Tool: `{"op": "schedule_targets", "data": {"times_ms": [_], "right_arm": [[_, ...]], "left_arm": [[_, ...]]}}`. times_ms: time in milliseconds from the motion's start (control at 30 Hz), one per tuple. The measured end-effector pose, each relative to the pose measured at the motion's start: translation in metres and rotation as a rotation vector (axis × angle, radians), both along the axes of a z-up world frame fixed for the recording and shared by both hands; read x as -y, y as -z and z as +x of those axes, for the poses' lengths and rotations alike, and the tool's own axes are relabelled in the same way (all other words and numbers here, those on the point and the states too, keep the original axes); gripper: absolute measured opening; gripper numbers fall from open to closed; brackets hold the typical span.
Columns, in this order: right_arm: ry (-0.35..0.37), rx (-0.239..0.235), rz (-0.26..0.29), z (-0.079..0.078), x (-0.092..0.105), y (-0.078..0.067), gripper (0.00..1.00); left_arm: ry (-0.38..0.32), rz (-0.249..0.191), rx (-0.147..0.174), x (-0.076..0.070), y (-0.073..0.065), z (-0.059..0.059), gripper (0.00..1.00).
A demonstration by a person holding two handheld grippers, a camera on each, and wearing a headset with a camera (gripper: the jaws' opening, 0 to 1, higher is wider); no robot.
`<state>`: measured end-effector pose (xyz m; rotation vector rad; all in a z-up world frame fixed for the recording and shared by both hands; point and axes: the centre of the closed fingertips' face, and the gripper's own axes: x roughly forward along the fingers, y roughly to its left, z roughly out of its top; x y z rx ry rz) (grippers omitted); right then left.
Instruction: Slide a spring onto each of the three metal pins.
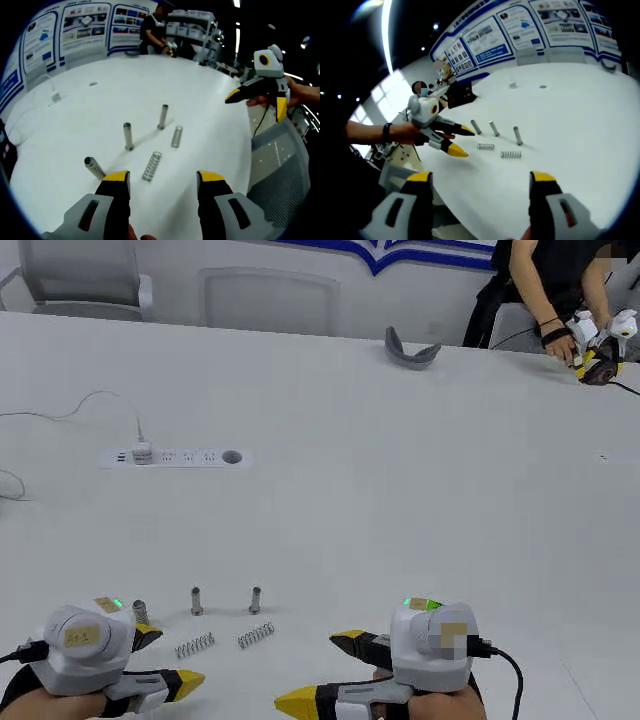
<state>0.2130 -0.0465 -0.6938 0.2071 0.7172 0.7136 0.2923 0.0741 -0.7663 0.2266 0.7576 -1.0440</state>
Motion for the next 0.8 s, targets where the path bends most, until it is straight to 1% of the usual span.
{"op": "schedule_targets", "data": {"times_ms": [67,200,300,367,433,467,533,633,733,800], "right_arm": [[0.003,-0.003,0.001,-0.001,0.001,0.001,0.80],[0.009,-0.012,0.003,-0.004,0.002,0.004,0.80],[0.008,-0.018,0.002,-0.005,0.002,0.006,0.80],[0.009,-0.021,0.003,-0.006,0.002,0.006,0.80],[0.009,-0.023,0.001,-0.007,0.002,0.007,0.80],[0.008,-0.023,-0.001,-0.007,0.002,0.007,0.80],[0.012,-0.023,0.000,-0.006,0.003,0.007,0.80],[0.016,-0.022,0.005,-0.006,0.004,0.006,0.79],[0.015,-0.021,0.005,-0.006,0.004,0.006,0.79],[0.010,-0.023,0.000,-0.006,0.004,0.007,0.79]], "left_arm": [[0.000,0.006,0.002,0.002,0.003,0.002,0.52],[-0.007,0.009,-0.009,0.003,0.013,0.006,0.46],[-0.013,0.008,-0.020,0.005,0.018,0.006,0.42],[-0.014,0.021,-0.015,0.006,0.022,0.007,0.37],[-0.015,0.017,-0.018,0.008,0.023,0.007,0.36],[-0.020,0.012,-0.025,0.010,0.024,0.007,0.35],[-0.017,0.016,-0.021,0.014,0.025,0.007,0.33],[-0.024,0.015,-0.028,0.017,0.029,0.008,0.30],[-0.044,0.008,-0.037,0.018,0.032,0.010,0.27],[-0.050,0.012,-0.035,0.018,0.033,0.010,0.25]]}}
